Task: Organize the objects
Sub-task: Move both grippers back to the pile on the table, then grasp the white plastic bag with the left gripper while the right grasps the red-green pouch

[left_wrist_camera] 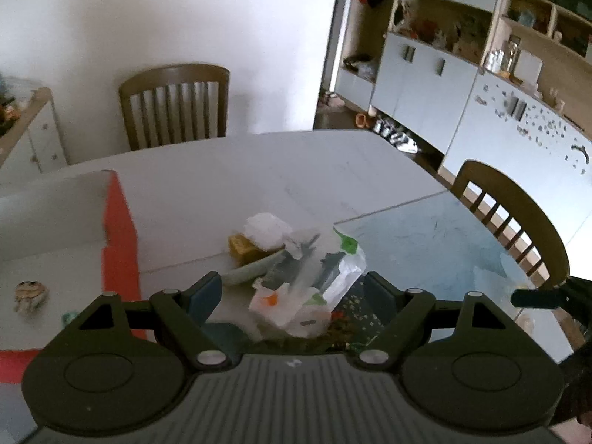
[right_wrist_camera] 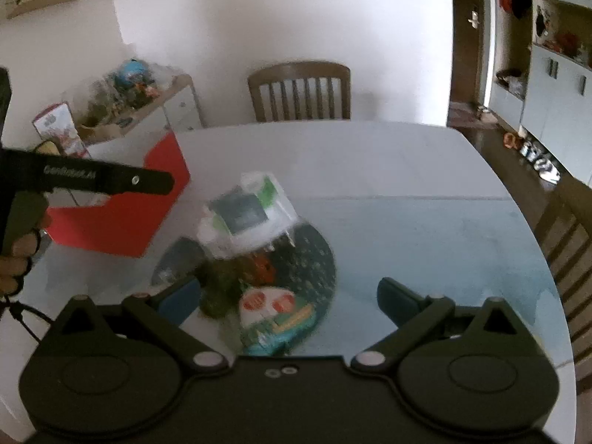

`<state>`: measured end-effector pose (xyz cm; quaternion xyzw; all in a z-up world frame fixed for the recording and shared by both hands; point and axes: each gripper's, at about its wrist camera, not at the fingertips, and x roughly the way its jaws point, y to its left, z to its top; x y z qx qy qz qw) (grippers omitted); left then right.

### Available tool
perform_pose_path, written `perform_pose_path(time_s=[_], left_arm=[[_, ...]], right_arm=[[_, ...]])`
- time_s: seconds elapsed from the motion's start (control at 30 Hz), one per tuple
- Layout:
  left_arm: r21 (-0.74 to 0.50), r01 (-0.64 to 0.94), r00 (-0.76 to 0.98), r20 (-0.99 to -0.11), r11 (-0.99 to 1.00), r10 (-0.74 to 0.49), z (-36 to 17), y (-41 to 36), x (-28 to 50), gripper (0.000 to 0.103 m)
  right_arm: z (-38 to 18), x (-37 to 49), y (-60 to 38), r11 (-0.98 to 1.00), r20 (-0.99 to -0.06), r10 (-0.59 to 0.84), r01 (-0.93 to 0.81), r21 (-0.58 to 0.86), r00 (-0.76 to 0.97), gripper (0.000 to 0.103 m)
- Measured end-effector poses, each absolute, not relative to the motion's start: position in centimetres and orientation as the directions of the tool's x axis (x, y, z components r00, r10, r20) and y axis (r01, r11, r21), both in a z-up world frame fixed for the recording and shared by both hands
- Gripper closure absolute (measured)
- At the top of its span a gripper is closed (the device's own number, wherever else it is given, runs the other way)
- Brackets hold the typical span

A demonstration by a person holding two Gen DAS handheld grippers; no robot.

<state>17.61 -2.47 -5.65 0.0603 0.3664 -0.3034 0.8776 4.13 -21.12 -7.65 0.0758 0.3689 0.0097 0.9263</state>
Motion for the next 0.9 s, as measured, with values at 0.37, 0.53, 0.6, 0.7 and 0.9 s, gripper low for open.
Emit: perform_pose_path(time_s=[0.37,0.53,0.6,0.7,0.9], left_arm=[[-0.061,0.603,0.506,-0.741,0.795,-0.442,-9.5,-6.2,20.5,0.019],[-0.048,0.620,0.490,-0.755,0.783,-0.435,-10.6,-7.1,21.3,0.019],[-0.050,0.620,0.482,-0.764,0.783,-0.430,-11.1,-7.4,21.7,0.019],[-0.063,0.619,0.460,-0.778,0.783,-0.427,-11.8,-7.6,22.4,0.019],[-0.105,0.615,0.423,-0.792,0.781,-0.440,-12.7,-7.5,23.5,0.019]], right_arm=[[-12.6,4.9,-20.3,0.992,-0.746,0.076,0.023,0.121,0.662,0.002],[-13.7,7.0,-19.2,0.992,-0.753,0.108,-0.023,0.122,0.649,0.002],[-14.2,7.7,-19.0,0.992,-0.760,0.120,-0.040,0.123,0.639,0.002],[-15.1,8.6,-19.0,0.991,-0.776,0.124,-0.041,0.126,0.618,0.003],[-16.3,9.7,-19.0,0.990,-0.789,0.133,-0.038,0.138,0.600,0.005]])
